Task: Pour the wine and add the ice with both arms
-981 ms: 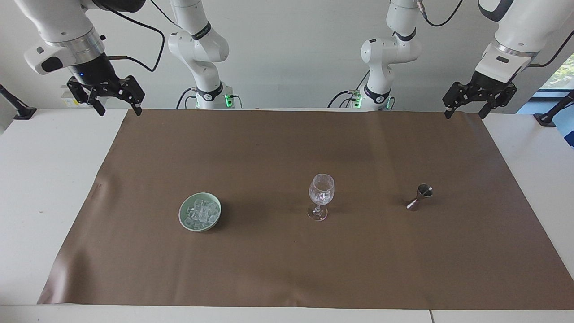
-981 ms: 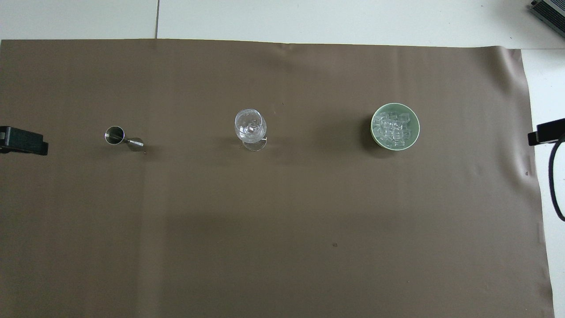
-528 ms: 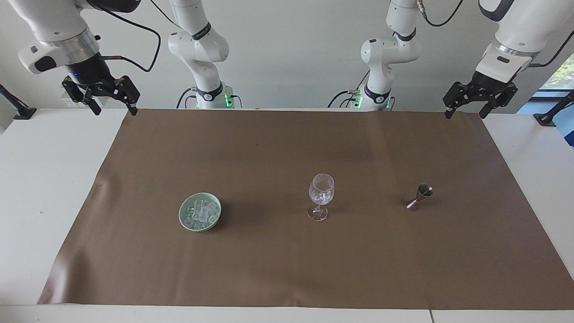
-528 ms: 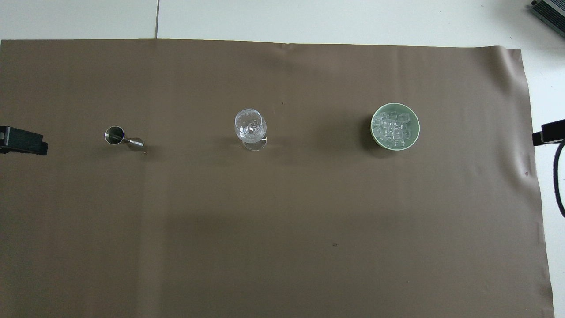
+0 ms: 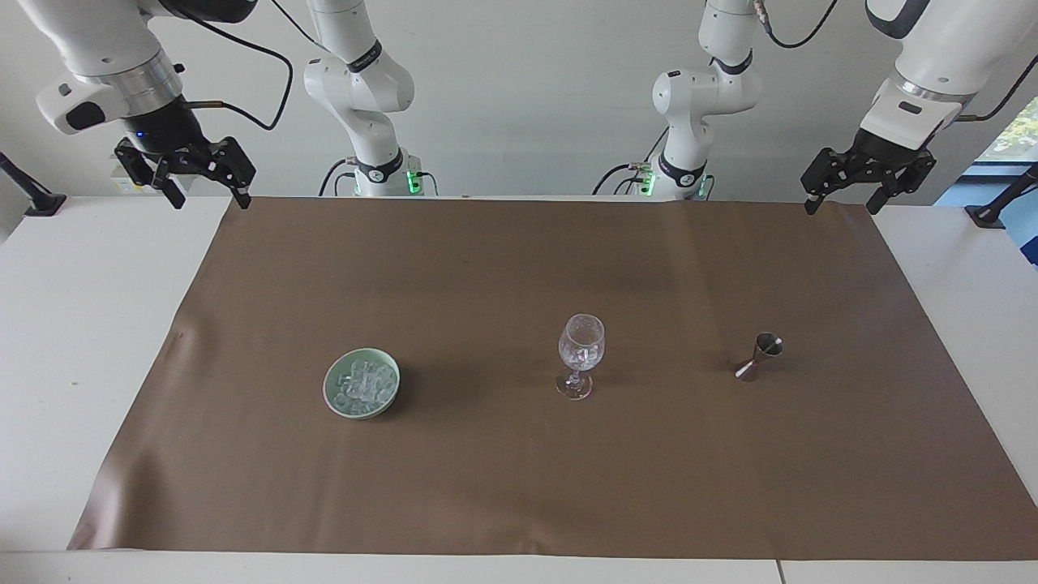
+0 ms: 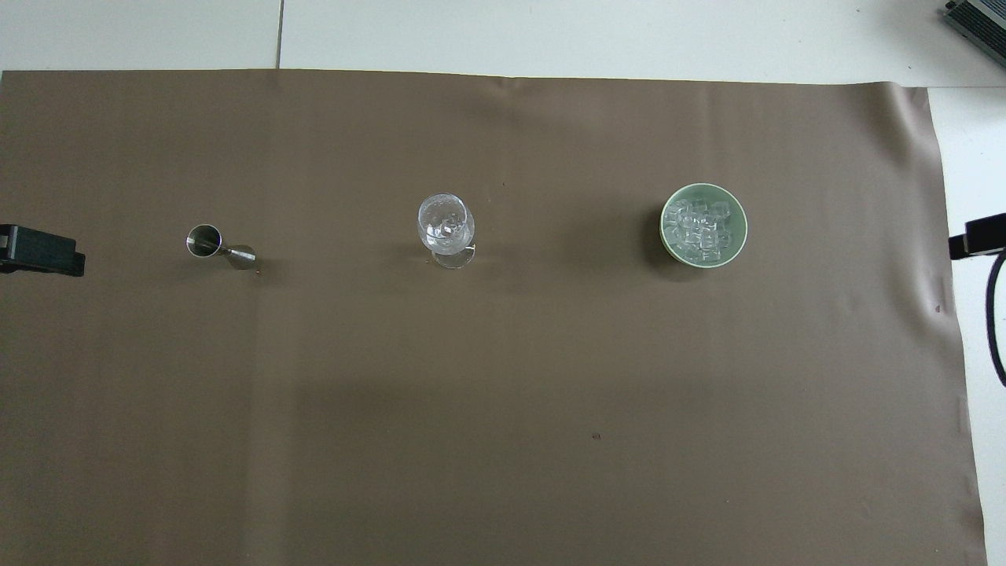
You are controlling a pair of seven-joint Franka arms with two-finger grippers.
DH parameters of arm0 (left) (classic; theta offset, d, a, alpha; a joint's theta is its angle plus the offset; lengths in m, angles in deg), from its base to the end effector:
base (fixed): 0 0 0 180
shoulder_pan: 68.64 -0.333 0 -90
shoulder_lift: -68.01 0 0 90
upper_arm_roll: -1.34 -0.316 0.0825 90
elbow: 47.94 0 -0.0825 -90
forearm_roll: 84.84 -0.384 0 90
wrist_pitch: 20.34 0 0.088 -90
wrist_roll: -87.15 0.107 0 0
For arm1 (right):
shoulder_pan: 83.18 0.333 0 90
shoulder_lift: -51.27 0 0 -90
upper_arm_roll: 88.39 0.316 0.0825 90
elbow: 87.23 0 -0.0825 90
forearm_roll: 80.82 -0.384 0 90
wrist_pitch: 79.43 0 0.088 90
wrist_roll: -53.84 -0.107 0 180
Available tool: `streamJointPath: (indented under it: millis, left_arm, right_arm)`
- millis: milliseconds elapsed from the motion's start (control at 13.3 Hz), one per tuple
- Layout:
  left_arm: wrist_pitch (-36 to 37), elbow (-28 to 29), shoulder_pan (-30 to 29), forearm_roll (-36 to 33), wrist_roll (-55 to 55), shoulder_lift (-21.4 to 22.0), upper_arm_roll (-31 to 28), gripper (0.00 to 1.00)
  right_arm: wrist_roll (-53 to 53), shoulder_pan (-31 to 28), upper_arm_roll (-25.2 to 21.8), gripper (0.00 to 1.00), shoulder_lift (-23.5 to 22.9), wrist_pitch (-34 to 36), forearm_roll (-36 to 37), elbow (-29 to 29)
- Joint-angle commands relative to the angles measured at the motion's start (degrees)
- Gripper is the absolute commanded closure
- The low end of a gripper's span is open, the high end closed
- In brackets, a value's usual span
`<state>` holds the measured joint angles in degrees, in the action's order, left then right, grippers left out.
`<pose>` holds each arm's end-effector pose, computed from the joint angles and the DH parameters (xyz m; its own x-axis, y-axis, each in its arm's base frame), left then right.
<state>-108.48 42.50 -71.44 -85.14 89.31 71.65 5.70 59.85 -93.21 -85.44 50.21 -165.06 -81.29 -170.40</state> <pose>0.5314 -0.0154 0.6524 0.9976 -0.0647 0.0228 -0.0644 -0.9979 -0.0109 0.5485 -0.0675 0.6633 0.9995 -0.0180 0.0253 -0.0179 -0.9998 -0.0065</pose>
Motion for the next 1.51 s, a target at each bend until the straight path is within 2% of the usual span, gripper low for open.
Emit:
streamJointPath:
  millis: [0, 981, 1283, 1433]
  left_arm:
    - [0.69, 0.0, -0.55, -0.67, 0.29, 0.58, 0.22, 0.0]
    - [0.69, 0.0, -0.55, -0.67, 0.29, 0.58, 0.22, 0.0]
    - [0.69, 0.0, -0.55, -0.67, 0.29, 0.58, 0.22, 0.0]
    - [0.69, 0.0, -0.55, -0.67, 0.29, 0.58, 0.22, 0.0]
  right_arm:
    - [0.49, 0.53, 0.04, 0.0, 1.14, -0.32, -0.49, -1.29]
    - [0.4, 1.5, 0.3, 0.0, 1.14, -0.32, -0.58, -1.29]
    - [0.4, 3.34, -0.83, 0.0, 1.14, -0.32, -0.23, -1.29]
    - [0.4, 5.1, -2.85, 0.0, 1.14, -0.32, -0.23, -1.29]
